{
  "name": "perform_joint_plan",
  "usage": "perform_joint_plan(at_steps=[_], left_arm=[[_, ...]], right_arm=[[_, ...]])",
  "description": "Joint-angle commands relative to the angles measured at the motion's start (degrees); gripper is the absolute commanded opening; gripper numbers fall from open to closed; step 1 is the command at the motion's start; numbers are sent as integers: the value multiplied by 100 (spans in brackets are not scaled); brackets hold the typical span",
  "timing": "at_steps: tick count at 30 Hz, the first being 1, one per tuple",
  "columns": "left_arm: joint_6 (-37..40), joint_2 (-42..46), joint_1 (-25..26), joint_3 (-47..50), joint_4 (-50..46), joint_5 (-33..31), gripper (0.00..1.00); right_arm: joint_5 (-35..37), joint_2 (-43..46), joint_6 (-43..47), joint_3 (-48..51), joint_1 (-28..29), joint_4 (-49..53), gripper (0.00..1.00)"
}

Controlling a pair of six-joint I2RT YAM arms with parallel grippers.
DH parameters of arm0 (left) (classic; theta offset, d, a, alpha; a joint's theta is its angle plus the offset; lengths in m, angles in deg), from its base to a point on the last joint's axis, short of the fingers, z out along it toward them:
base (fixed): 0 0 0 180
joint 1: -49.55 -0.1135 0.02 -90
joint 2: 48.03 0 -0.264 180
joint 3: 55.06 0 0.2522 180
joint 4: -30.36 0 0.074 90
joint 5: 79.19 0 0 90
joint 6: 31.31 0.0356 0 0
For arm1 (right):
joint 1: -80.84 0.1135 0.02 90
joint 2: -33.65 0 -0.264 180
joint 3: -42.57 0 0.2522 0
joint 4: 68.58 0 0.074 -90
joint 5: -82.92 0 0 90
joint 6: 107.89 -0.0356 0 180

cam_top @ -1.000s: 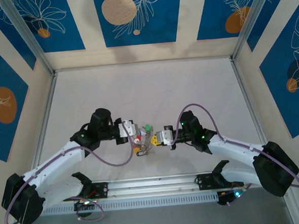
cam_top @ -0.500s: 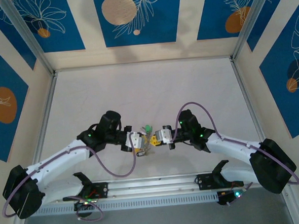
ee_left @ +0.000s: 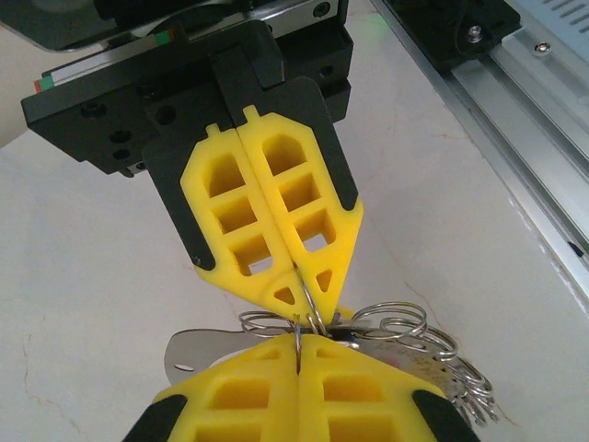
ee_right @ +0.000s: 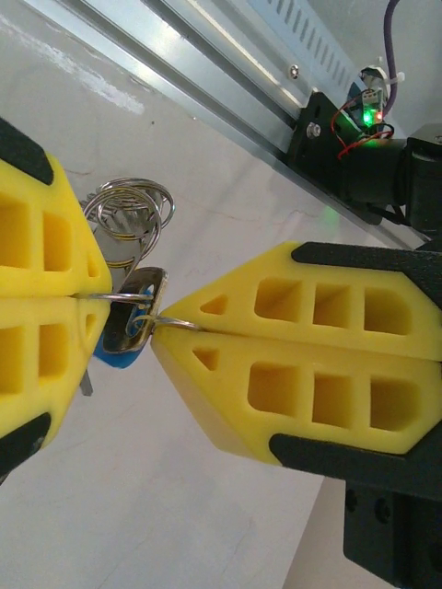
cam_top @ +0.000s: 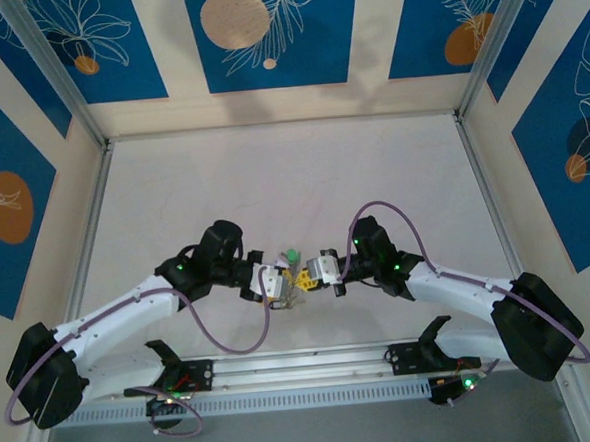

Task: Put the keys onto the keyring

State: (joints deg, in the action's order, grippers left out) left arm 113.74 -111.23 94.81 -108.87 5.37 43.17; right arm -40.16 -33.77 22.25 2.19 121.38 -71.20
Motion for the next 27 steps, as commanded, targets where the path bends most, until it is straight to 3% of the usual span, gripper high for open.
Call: perform_joint_plan(at_steps=[1,8,16,27], left_arm=[[262,-24,85,-201,-137,29,0],[348,40,171,-205,-195,3,0],[879,8,203,-328,-754,709,0],[1250,-94,203,-456,-1065,467,0]], right_arm=[[-267,-8,122,-247,68,136,0],[-154,-36,234,-316,135,337,0],[3,8,240,-309,148,431,0],[-123,82,160,-230,86,256,0]])
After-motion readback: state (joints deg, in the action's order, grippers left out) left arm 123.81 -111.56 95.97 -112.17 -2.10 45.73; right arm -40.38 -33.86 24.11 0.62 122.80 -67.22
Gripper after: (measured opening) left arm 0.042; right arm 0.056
